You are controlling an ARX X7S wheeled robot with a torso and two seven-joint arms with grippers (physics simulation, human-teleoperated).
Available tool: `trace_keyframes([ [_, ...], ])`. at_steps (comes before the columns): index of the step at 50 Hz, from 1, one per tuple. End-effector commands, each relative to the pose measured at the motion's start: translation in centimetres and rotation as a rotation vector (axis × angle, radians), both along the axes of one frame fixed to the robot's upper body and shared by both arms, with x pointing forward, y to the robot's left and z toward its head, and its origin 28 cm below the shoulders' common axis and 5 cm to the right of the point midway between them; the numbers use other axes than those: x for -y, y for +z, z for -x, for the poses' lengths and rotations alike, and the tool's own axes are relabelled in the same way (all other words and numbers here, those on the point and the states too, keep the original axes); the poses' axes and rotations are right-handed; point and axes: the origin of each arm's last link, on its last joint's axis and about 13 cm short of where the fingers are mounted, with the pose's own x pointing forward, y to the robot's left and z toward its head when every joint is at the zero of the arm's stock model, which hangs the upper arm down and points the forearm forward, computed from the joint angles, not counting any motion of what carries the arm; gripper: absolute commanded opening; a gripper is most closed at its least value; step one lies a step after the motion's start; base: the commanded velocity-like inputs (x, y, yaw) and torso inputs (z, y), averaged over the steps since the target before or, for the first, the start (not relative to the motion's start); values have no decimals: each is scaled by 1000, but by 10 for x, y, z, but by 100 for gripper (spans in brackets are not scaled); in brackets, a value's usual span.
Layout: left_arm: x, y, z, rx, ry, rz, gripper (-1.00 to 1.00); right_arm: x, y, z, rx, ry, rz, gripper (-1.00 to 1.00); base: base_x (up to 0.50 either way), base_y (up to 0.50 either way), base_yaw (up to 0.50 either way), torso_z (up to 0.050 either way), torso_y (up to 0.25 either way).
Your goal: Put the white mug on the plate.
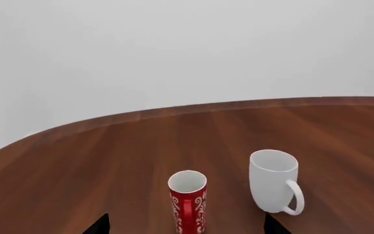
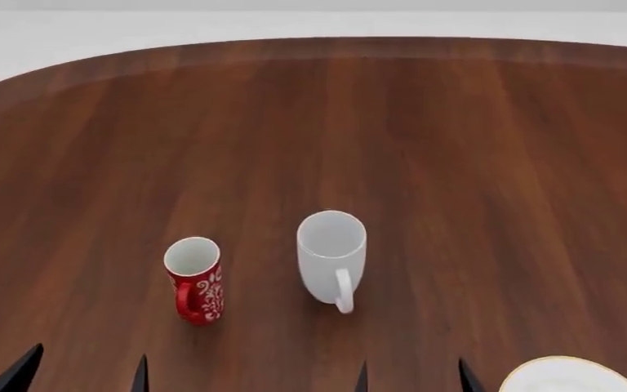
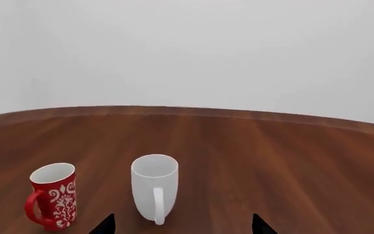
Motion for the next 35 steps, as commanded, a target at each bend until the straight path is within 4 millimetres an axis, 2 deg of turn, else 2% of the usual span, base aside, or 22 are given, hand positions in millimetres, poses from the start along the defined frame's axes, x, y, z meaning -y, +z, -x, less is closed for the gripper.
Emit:
trace_keyframes([
  [1, 1, -2, 0, -2, -2, 1, 100, 0, -1, 0, -2, 2, -2, 100, 480, 0, 0, 0, 0],
  [25, 0, 1, 1, -1, 3, 6, 100, -1, 0, 2, 1, 9, 3, 100, 481, 0, 0, 0, 1],
  [35, 1, 4, 0, -3, -1, 13, 100, -1, 1, 0, -21, 19, 4, 100, 24, 0, 0, 0, 0],
])
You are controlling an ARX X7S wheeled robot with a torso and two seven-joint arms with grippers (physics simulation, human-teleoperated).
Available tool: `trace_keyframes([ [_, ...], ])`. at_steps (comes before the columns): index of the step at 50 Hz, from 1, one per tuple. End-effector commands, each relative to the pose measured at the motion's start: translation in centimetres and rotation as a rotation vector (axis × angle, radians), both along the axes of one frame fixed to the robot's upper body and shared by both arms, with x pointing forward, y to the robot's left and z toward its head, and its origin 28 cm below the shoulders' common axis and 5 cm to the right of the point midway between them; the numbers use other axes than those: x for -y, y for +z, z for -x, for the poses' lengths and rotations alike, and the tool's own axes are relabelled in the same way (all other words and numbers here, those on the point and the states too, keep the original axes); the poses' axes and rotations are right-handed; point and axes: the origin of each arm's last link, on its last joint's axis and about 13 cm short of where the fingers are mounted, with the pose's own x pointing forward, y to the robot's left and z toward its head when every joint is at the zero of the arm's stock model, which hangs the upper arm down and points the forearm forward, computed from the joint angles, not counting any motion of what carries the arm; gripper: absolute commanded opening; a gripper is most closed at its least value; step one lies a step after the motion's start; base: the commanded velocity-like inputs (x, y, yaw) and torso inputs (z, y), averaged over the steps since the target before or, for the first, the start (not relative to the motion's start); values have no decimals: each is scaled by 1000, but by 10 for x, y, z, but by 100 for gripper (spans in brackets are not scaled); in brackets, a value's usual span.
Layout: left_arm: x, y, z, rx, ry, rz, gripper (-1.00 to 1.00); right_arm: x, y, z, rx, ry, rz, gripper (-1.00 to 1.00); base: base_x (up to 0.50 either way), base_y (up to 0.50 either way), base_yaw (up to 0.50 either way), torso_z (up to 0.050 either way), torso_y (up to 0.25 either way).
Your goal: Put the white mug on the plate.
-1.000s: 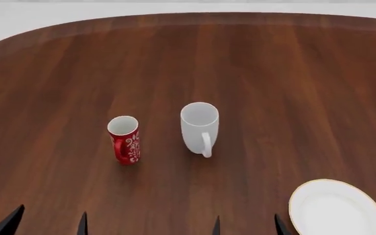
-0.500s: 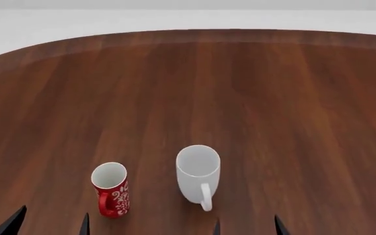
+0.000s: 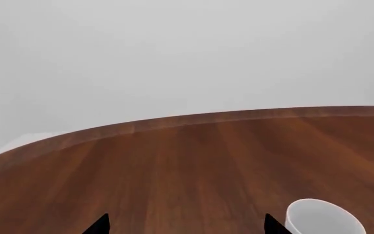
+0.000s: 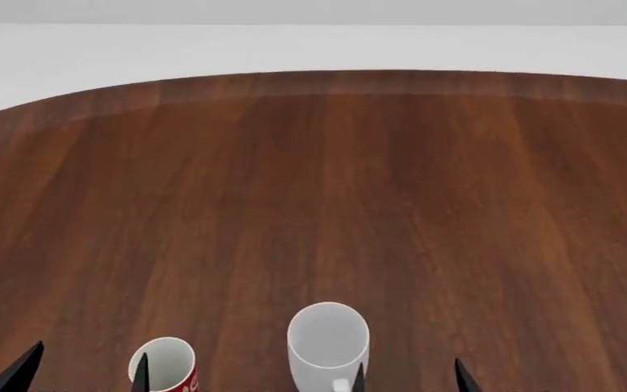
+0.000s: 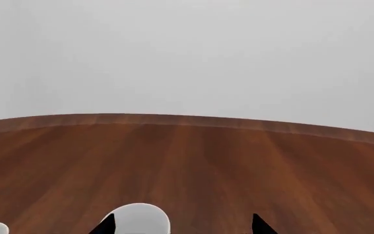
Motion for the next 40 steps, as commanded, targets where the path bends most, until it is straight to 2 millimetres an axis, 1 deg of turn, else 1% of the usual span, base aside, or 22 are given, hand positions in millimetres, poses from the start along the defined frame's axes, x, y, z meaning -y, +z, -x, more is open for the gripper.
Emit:
trace_keyframes([
  [1, 1, 2, 0, -2, -2, 6, 100, 0, 1, -1, -19, 6, 0, 100, 0, 0, 0, 0, 0],
  [8, 2, 1, -1, -3, -3, 8, 100, -1, 0, -2, -36, 14, 7, 100, 0, 0, 0, 0, 0],
  [10, 2, 0, 0, -5, -3, 7, 100, 0, -1, -3, -85, 31, -25, 100, 0, 0, 0, 0, 0],
  [11, 1, 0, 0, -5, -4, 8, 100, 0, -2, -3, -88, 30, -2, 100, 0, 0, 0, 0, 0],
  [12, 1, -2, 0, -7, -4, 8, 100, 1, -3, -4, -122, 46, -34, 100, 0, 0, 0, 0, 0],
  [13, 1, -3, 0, -7, -4, 8, 100, 2, -1, -6, -128, 55, -66, 100, 0, 0, 0, 0, 0],
  [18, -1, -4, 2, -8, -4, 11, 100, 7, 8, -15, -158, 85, -37, 100, 0, 0, 0, 0, 0],
  [22, -1, -5, 2, -11, -3, 13, 100, 9, 15, -20, -183, 99, -50, 100, 0, 0, 0, 0, 0],
  [30, -2, -6, 3, -16, 4, 18, 100, 12, 22, -24, -235, 127, -36, 100, 0, 0, 0, 0, 0],
  [40, -2, -10, 4, -21, 1, 27, 100, 13, 16, -29, -299, 154, -6, 100, 0, 0, 0, 0, 0],
])
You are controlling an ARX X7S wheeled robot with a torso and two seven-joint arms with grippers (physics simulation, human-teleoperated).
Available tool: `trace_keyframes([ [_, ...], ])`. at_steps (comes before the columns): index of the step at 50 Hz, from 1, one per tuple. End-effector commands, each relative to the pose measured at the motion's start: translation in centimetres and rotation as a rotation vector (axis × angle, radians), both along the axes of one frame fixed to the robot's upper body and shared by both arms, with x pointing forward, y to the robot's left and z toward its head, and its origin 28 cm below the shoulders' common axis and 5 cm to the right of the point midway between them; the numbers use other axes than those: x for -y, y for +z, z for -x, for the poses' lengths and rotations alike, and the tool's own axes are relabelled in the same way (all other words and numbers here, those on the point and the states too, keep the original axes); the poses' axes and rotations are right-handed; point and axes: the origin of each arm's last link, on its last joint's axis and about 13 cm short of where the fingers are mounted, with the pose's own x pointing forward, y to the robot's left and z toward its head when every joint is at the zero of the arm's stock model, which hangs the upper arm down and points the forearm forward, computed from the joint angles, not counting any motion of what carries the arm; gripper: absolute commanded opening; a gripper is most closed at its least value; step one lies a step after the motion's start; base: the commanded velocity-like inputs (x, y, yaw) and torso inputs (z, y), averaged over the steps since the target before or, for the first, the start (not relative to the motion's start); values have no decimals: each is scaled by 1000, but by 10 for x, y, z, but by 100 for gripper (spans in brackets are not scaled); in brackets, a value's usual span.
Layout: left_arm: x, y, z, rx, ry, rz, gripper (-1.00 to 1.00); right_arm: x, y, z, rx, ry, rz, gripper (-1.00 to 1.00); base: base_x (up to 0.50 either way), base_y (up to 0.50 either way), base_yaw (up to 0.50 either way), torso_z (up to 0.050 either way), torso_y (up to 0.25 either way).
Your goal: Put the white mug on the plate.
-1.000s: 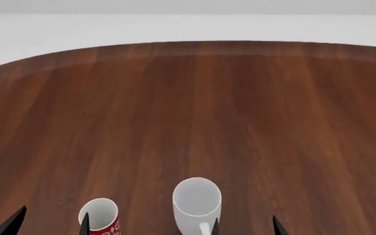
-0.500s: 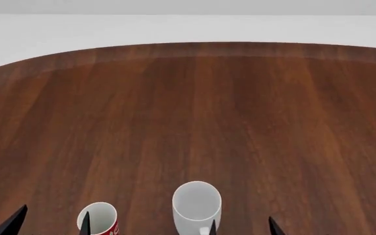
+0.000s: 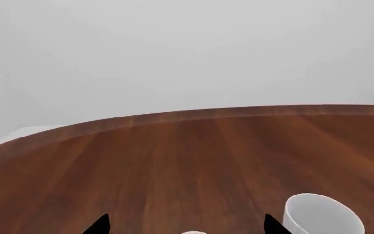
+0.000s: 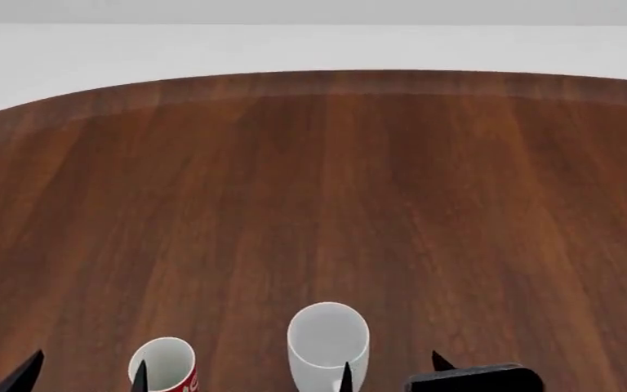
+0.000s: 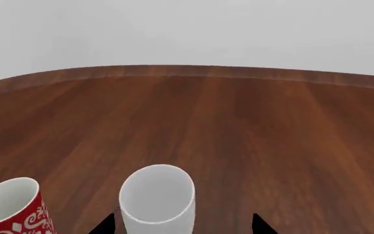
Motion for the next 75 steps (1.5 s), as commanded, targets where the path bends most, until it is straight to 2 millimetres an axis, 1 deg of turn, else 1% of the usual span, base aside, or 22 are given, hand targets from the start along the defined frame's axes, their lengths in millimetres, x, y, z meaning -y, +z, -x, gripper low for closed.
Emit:
trace_keyframes([
  [1, -1, -5, 1, -7, 0, 7, 100, 2, -1, -7, -70, 37, 19, 100, 0, 0, 0, 0, 0],
  [8, -1, -6, 1, -10, 0, 13, 100, 1, -10, -13, -106, 51, 31, 100, 0, 0, 0, 0, 0],
  [12, 0, -7, 1, -11, 2, 14, 100, 0, -12, -17, -117, 35, 2, 100, 0, 0, 0, 0, 0],
  [19, -2, -8, 1, -18, 9, 26, 100, -3, -23, -20, -139, 23, -34, 100, 0, 0, 0, 0, 0],
  [36, -3, -9, 1, -21, 13, 26, 100, -5, -42, -38, -196, 27, -23, 100, 0, 0, 0, 0, 0],
  [56, -3, -9, 1, -21, 16, 27, 100, -2, -68, -44, -260, 23, -7, 100, 0, 0, 0, 0, 0],
  [65, -2, -10, 1, -21, 12, 31, 100, -4, -68, -47, -271, 33, 18, 100, 0, 0, 0, 0, 0],
  [75, -2, -10, 2, -20, 9, 26, 100, -7, -73, -50, -285, 45, 49, 100, 0, 0, 0, 0, 0],
])
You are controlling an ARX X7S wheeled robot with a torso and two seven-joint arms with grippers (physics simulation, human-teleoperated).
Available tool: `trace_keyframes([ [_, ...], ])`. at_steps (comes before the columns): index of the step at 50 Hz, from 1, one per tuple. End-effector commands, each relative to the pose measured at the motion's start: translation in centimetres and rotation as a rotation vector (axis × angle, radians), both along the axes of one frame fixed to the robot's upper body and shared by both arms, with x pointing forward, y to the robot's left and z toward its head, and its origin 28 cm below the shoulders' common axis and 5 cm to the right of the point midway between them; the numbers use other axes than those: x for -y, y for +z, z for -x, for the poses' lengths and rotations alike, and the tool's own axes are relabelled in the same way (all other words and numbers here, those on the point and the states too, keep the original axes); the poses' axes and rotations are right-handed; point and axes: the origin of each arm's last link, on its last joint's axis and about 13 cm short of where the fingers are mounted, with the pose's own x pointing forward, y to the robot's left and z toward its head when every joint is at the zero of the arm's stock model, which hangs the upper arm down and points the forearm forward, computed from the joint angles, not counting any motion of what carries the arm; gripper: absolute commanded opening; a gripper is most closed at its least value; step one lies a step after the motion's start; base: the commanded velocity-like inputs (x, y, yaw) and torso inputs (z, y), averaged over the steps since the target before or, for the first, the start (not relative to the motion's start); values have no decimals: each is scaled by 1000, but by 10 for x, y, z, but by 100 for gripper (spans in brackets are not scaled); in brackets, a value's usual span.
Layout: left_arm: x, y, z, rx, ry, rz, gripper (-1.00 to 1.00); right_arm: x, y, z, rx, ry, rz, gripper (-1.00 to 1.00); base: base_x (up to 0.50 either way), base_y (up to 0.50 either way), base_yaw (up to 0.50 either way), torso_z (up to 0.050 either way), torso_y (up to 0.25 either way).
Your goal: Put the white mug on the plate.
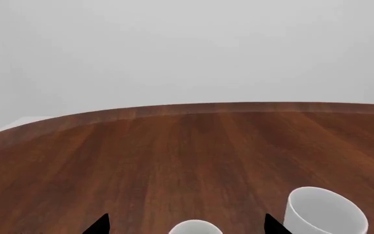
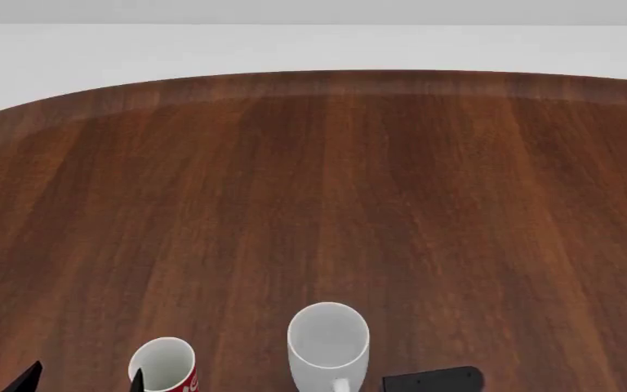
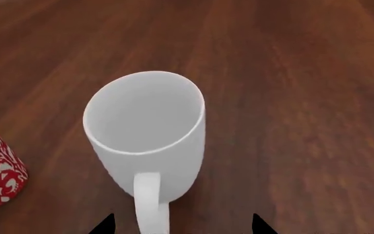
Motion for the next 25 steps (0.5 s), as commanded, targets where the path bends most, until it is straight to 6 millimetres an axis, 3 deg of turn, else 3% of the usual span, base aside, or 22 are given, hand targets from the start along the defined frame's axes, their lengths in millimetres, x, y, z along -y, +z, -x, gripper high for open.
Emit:
trace_keyframes([
  [1, 0, -1, 1, 0, -3, -2, 100, -2, -6, -4, -15, 14, 32, 100, 0, 0, 0, 0, 0],
  [25, 1, -3, 3, 5, -8, -25, 100, -9, -19, -12, -50, 47, 77, 100, 0, 0, 0, 0, 0],
])
